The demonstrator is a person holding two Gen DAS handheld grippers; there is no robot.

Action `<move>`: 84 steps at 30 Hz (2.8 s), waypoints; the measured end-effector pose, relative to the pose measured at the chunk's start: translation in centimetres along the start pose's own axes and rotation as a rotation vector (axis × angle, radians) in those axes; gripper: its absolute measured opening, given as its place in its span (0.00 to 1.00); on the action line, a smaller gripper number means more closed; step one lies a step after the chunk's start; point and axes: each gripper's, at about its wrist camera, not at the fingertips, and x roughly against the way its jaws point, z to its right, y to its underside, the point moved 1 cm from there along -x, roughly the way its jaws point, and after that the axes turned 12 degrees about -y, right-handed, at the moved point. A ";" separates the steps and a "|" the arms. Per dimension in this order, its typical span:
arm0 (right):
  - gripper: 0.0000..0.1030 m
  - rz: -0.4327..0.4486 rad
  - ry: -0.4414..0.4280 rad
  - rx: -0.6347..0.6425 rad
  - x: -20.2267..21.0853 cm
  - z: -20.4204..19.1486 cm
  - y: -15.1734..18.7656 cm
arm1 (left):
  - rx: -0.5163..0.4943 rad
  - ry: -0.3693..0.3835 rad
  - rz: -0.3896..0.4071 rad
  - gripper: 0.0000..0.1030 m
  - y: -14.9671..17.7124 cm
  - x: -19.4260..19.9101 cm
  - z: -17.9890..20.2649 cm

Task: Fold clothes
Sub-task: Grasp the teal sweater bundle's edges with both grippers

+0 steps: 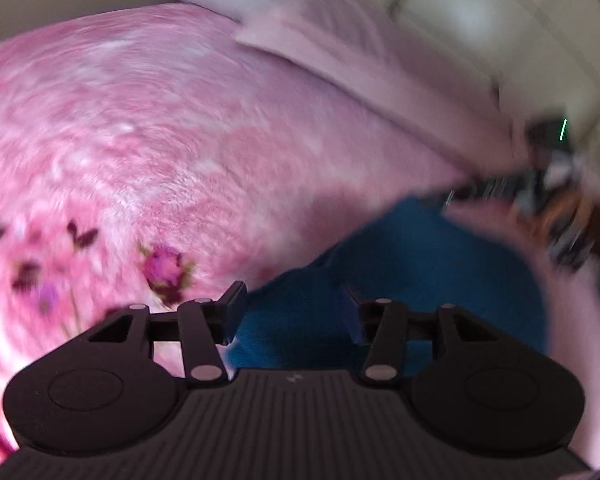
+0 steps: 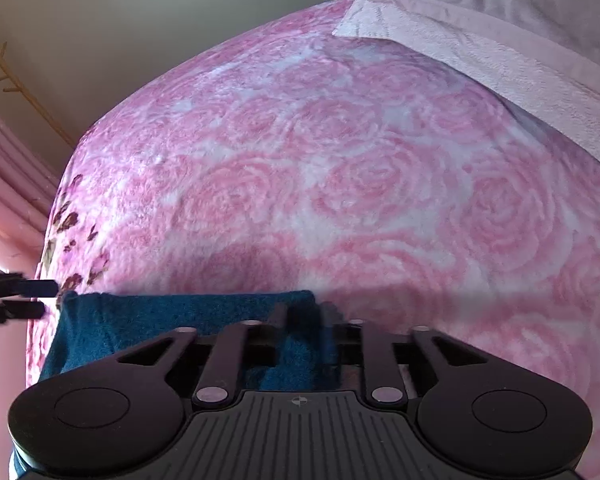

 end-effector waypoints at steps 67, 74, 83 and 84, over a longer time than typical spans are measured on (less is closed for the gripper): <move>0.32 0.135 0.226 0.108 8.7 -11.6 14.5 | 0.064 -0.134 -0.011 0.08 5.8 6.4 18.5; 0.32 0.084 0.214 0.155 5.1 -12.9 17.3 | 0.112 -0.184 -0.026 0.12 8.8 3.5 19.1; 0.32 0.114 0.208 0.152 7.9 -13.6 16.7 | 0.112 -0.271 -0.002 0.11 8.8 6.5 20.3; 0.32 0.099 0.208 0.146 7.5 -13.3 17.1 | 0.103 -0.285 -0.016 0.12 9.1 5.6 20.4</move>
